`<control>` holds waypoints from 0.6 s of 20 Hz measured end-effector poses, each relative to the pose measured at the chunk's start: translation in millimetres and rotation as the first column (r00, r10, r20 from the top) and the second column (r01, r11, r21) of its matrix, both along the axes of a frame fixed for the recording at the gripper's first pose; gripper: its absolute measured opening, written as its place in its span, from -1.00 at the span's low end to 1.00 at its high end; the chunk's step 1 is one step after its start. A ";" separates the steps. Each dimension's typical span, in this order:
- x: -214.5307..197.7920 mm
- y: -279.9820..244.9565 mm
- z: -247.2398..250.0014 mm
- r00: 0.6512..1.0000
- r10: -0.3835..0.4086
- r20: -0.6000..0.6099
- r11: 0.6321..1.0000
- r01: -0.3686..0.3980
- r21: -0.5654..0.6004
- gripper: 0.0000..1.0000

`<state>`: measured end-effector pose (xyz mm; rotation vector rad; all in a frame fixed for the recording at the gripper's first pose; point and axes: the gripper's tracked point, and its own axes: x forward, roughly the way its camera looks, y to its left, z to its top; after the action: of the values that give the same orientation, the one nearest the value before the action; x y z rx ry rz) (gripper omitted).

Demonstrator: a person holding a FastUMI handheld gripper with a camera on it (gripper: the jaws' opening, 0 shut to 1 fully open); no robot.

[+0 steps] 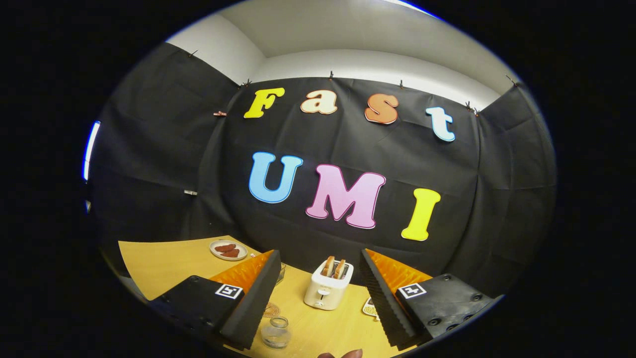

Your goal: Take the bottle from table, then pour the juice into the cup, finally place the bottle on the coaster

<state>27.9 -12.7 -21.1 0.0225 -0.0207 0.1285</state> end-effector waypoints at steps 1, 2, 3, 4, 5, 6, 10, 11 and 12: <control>-0.8 6.2 -0.5 1.000 -0.007 -0.002 1.000 0.007 0.009 0.94; -2.7 13.4 -2.5 1.000 -0.013 -0.004 1.000 0.013 0.021 0.94; -4.8 19.7 -3.8 1.000 -0.023 0.002 0.999 0.023 0.028 0.95; -7.6 25.7 -6.7 0.999 -0.032 0.013 0.999 0.032 0.032 0.94; -8.6 32.0 -12.6 0.999 -0.046 0.018 0.999 0.045 0.029 0.94; -11.3 36.3 -22.8 0.998 -0.061 0.019 0.998 0.060 0.026 0.94; -17.8 56.8 -82.4 0.996 -0.086 -0.010 0.996 0.086 0.023 0.94; -18.1 61.8 -98.9 0.996 -0.083 -0.023 0.996 0.084 0.022 0.94; -17.2 66.2 -113.1 0.996 -0.081 -0.030 0.996 0.082 0.019 0.95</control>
<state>10.7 53.5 -134.2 0.0439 0.0062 0.0462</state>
